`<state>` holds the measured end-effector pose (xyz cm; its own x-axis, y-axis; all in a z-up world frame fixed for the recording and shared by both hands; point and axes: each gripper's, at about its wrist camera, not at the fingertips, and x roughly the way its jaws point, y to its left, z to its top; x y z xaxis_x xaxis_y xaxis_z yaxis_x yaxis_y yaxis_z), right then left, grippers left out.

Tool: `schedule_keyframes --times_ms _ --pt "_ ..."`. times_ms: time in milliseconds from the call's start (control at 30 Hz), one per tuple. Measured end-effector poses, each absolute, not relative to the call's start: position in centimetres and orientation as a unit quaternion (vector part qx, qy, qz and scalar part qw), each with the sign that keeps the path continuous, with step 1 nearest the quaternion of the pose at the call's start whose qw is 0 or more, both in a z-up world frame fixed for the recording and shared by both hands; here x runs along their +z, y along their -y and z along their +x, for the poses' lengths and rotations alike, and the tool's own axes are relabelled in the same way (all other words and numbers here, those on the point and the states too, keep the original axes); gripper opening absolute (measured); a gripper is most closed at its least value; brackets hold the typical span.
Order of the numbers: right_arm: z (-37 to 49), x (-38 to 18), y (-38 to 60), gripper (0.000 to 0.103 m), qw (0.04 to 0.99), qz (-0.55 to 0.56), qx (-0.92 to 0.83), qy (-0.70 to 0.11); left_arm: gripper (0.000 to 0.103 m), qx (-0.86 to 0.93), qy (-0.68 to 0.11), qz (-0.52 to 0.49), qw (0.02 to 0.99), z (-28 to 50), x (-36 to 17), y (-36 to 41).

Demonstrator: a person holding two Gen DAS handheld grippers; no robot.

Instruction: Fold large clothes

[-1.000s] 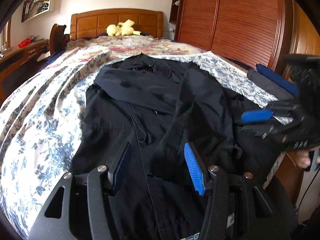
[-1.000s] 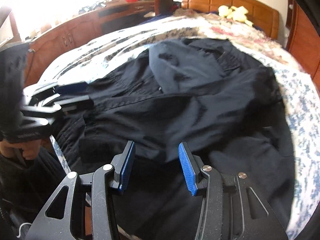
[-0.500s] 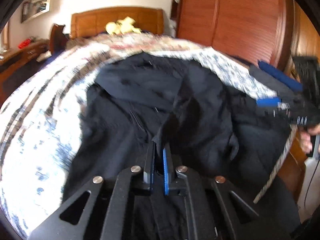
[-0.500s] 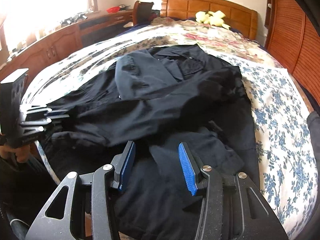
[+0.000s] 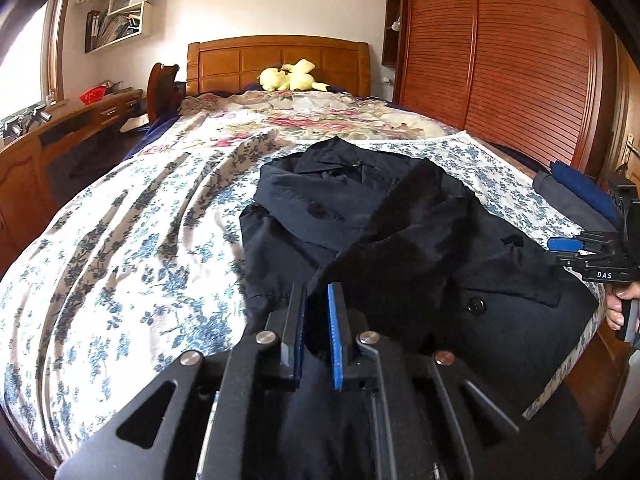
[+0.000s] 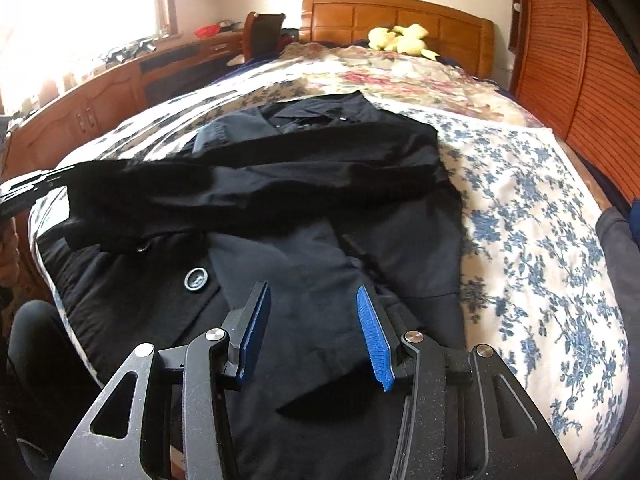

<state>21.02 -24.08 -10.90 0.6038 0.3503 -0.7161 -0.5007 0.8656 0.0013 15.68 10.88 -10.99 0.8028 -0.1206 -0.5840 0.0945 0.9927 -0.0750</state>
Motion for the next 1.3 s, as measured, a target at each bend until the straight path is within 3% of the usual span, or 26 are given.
schedule_keyframes --times_ms 400,833,1300 --pt "19.5 -13.0 28.4 0.046 0.891 -0.092 0.213 -0.391 0.036 -0.04 -0.345 -0.037 0.937 12.6 -13.8 -12.3" --pt "17.6 -15.0 31.1 0.046 0.883 -0.098 0.197 -0.415 0.037 0.0 -0.399 -0.027 0.917 12.8 -17.3 -14.3" --pt "17.7 -15.8 30.6 0.065 0.877 -0.099 0.2 -0.426 0.052 0.0 -0.388 -0.023 0.921 13.0 -18.9 -14.9"
